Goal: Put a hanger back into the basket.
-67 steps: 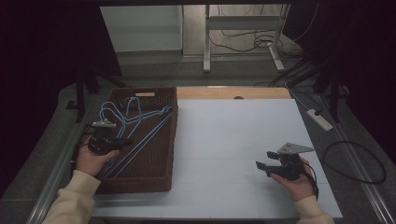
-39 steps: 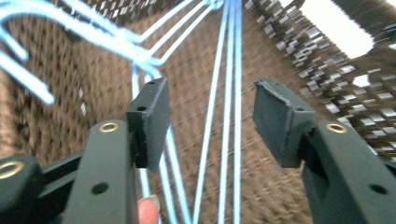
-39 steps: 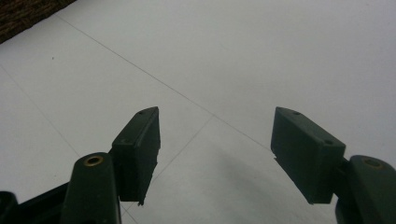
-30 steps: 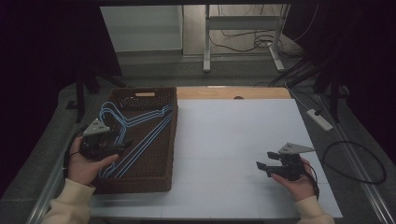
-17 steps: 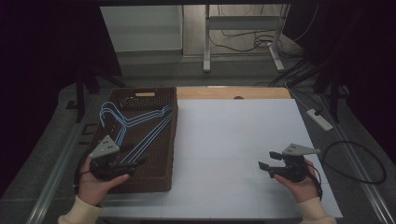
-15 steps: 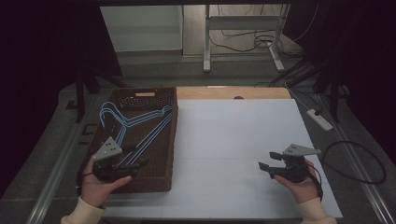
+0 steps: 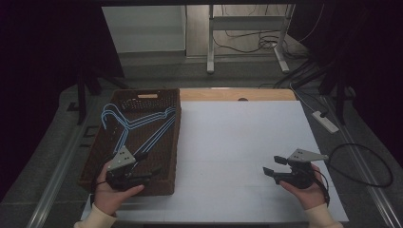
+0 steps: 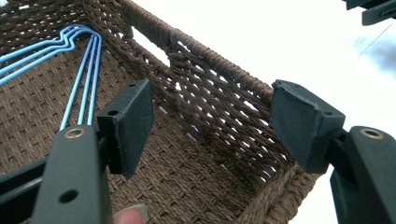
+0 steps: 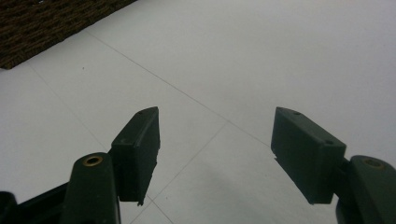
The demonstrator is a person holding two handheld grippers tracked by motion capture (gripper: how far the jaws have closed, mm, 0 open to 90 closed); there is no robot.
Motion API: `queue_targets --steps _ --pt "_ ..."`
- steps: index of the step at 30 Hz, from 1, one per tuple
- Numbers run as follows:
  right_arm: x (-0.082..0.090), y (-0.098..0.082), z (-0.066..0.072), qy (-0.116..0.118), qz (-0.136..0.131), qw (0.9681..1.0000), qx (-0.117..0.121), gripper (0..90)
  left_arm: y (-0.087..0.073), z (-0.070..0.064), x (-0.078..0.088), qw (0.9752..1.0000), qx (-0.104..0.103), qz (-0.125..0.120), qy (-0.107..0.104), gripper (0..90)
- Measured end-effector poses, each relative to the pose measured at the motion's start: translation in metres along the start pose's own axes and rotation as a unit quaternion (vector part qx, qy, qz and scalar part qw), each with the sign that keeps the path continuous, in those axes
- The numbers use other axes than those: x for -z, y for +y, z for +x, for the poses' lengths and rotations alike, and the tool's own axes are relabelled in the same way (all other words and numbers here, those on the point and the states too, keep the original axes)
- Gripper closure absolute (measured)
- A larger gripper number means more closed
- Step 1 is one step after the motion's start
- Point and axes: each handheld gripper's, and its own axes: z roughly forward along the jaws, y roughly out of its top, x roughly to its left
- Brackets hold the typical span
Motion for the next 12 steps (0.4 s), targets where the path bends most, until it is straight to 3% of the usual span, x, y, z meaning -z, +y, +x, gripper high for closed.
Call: queue_targets --steps 12 --pt "0.0008 -0.0006 0.0001 -0.001 -0.005 1.0000 0.002 33.6 -0.0021 0.0017 0.0003 1.0000 0.002 -0.001 0.004 31.0"
